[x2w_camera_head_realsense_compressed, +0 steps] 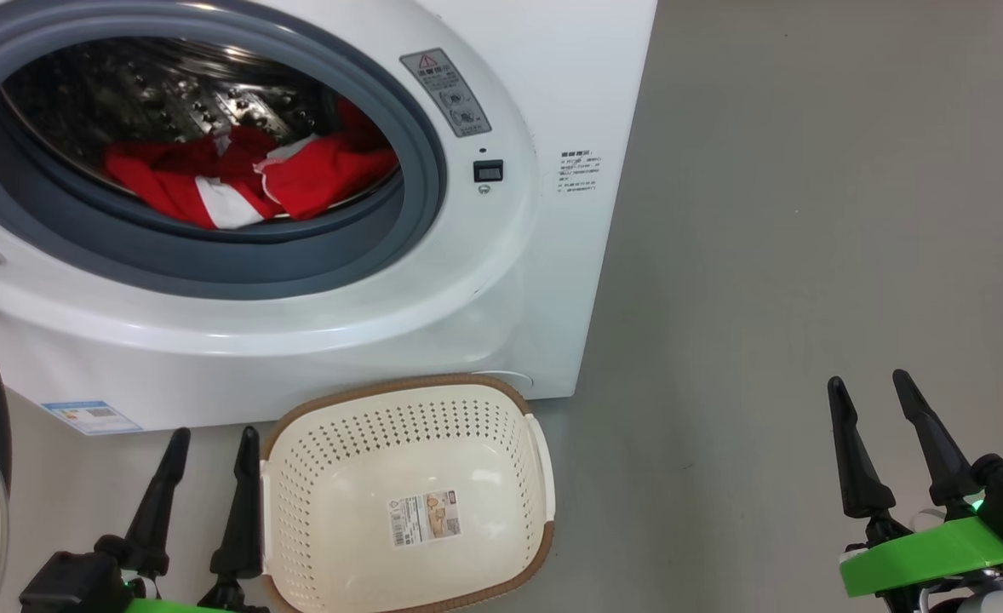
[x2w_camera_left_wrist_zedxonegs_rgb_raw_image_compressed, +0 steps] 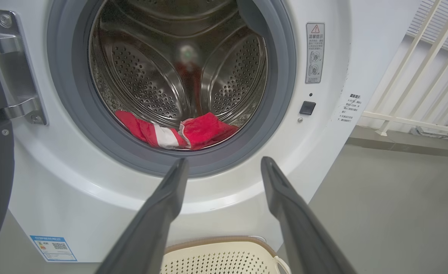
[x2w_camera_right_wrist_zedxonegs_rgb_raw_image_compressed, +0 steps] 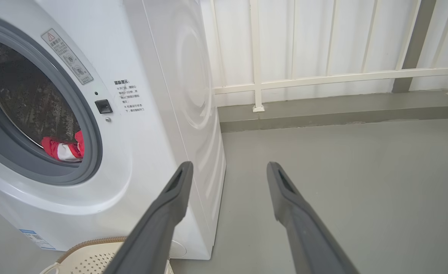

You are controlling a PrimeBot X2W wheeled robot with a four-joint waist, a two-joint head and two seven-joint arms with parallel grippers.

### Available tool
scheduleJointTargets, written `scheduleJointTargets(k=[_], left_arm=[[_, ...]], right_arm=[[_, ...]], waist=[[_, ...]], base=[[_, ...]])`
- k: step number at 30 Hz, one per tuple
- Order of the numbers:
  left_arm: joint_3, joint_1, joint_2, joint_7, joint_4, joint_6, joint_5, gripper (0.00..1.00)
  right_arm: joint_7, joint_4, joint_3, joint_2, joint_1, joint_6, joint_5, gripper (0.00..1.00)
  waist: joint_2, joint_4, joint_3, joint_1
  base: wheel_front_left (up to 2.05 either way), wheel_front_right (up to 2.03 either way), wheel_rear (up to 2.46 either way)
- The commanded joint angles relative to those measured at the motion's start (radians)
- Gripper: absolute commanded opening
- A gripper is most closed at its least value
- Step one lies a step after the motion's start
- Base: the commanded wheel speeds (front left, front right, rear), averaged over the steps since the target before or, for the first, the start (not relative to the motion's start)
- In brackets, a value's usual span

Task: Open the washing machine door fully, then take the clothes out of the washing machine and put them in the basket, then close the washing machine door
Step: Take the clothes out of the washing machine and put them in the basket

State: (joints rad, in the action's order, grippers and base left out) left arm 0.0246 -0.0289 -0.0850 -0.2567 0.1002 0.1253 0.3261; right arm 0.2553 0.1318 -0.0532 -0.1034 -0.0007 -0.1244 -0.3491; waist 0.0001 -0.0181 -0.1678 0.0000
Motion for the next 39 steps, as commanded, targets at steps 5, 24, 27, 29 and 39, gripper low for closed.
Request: scheduleJointTargets(k=[5,24,27,29,39], left_arm=[[0.024,-0.027,-0.019,-0.005,-0.010,0.005,-0.007,1.00],[-0.048,-0.481,-0.078,-0.005,0.318,0.005,-0.027,1.00],[-0.073,-0.579,-0.098,-0.005,0.395,0.005,-0.023,1.00],[-0.091,-0.643,-0.112,-0.005,0.449,0.005,-0.018,1.00],[-0.171,-0.932,-0.160,-0.005,0.711,0.005,0.028,1.00]], right_arm=[[0.006,-0.030,0.026,-0.011,-0.019,-0.006,0.009,1.00],[0.006,-0.055,0.043,0.022,-0.117,-0.006,0.012,1.00],[0.006,-0.059,0.044,0.030,-0.140,-0.006,0.011,1.00],[0.006,-0.063,0.044,0.034,-0.154,-0.006,0.010,1.00],[0.006,-0.081,0.052,0.048,-0.204,-0.006,0.011,1.00]], waist=[[-0.0001,-0.002,-0.008,0.0000],[-0.0001,-0.022,-0.234,0.0000],[-0.0001,-0.033,-0.272,0.0000],[-0.0001,-0.039,-0.296,0.0000],[-0.0001,-0.059,-0.383,0.0000]], base=[[0.00,0.00,0.00],[0.00,0.00,0.00],[0.00,0.00,0.00],[0.00,0.00,0.00],[0.00,0.00,0.00]])
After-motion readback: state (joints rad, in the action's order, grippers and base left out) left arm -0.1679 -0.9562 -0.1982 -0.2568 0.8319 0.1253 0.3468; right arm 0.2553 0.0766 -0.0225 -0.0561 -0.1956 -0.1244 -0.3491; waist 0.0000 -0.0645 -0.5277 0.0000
